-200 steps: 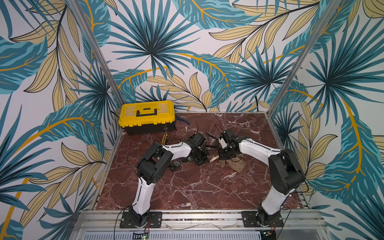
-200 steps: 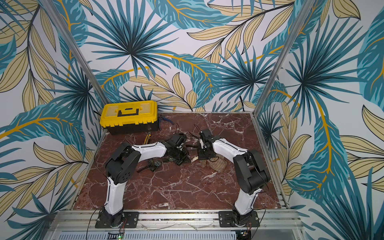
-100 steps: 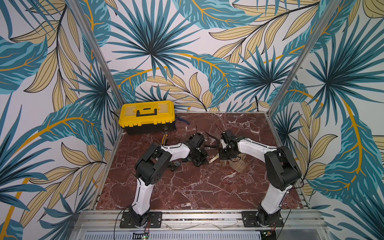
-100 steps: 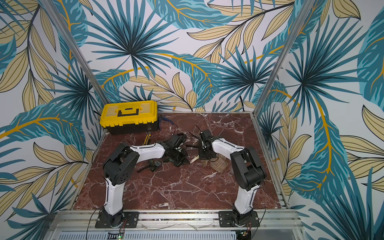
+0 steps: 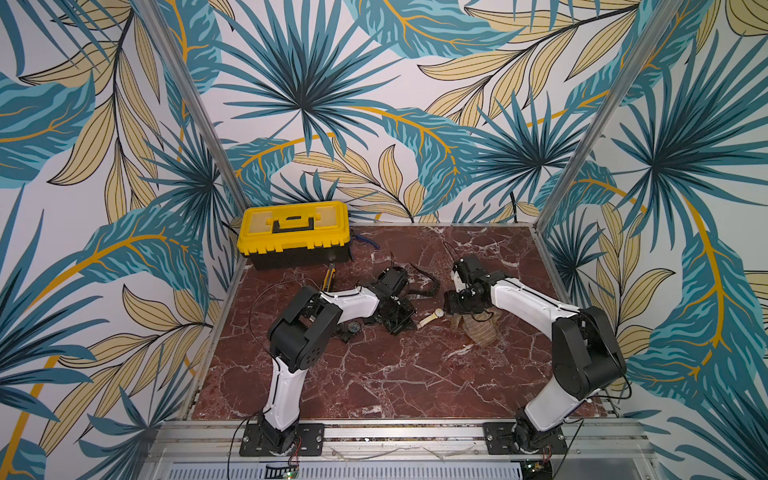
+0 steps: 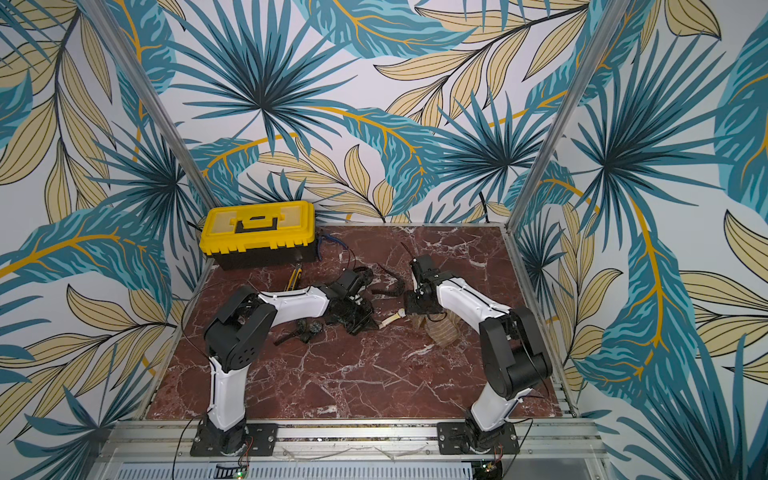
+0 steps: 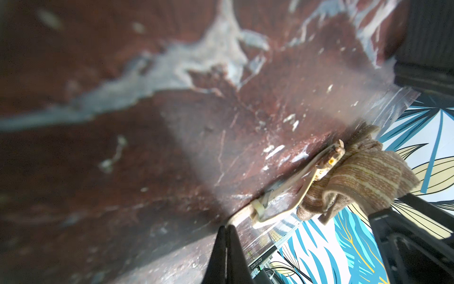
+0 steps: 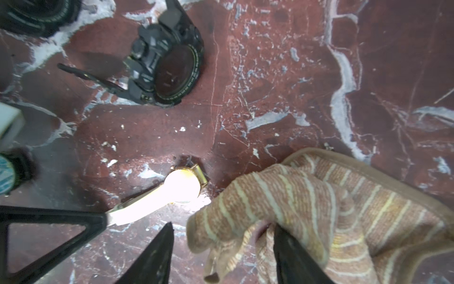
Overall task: Wipe the watch dial
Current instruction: Wipe the dirt from the watch dial.
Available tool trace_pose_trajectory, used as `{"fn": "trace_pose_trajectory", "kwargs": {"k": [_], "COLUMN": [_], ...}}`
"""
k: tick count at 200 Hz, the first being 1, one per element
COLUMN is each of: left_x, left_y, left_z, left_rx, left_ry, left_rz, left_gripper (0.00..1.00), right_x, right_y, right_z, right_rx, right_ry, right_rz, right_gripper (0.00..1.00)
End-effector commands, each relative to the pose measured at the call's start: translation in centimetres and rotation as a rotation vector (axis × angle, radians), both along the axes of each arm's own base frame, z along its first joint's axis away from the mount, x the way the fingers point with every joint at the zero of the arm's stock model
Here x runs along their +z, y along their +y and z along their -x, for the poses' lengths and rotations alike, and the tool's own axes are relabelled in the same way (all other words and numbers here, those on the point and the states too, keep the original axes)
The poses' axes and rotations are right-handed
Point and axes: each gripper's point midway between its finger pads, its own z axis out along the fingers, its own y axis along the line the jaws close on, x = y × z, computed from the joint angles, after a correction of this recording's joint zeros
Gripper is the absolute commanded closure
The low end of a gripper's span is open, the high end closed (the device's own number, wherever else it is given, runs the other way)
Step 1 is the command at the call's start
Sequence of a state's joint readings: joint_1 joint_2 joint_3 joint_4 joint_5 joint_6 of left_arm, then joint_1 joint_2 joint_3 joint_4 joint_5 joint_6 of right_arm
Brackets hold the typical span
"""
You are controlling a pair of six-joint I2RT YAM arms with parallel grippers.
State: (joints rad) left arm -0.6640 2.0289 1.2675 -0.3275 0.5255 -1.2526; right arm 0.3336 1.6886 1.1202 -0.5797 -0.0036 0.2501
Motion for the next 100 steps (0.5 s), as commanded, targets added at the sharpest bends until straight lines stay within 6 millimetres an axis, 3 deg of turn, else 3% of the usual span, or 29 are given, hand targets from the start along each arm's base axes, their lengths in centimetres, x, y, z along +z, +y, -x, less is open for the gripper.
{"fn": "trace_pose_trajectory", "kwargs": {"k": [1,38,54,74,100], "left_x": [0.4,0.6,0.7,0.7,0.8], "left_y": [0.7,0.8,0.8,0.8,0.9], "left_z": [0.9,0.9,0.9,1.0,1.0], "left_rx": [-0.017,-0.016,-0.016,-0.017,-0.016], "left_ry": [0.004,-0.003,-0.004,-0.003,-0.006], "left_rz": [-0.005,-0.006,-0.006,-0.006,-0.004], "left_gripper": [1.00,1.00,1.00,1.00,1.00], "right_x": [-2.4,-4.2,-4.7,-5.0,-4.8], "right_y": [-0.9,-1.2,-1.5,-1.9,-2.0], "right_z": [1.7,1.4,1.3,1.2,1.2], "right_rx": [-0.009,-0.030,-0.036,-0.043,-0.036], "right_ry": [0.095,0.122,0.122,0.124,0.118], "right_rz": [0.050,0.075,0.097,0.116,0.117], "right_gripper": [0.34,0.34,0.39,0.53,0.79]}}
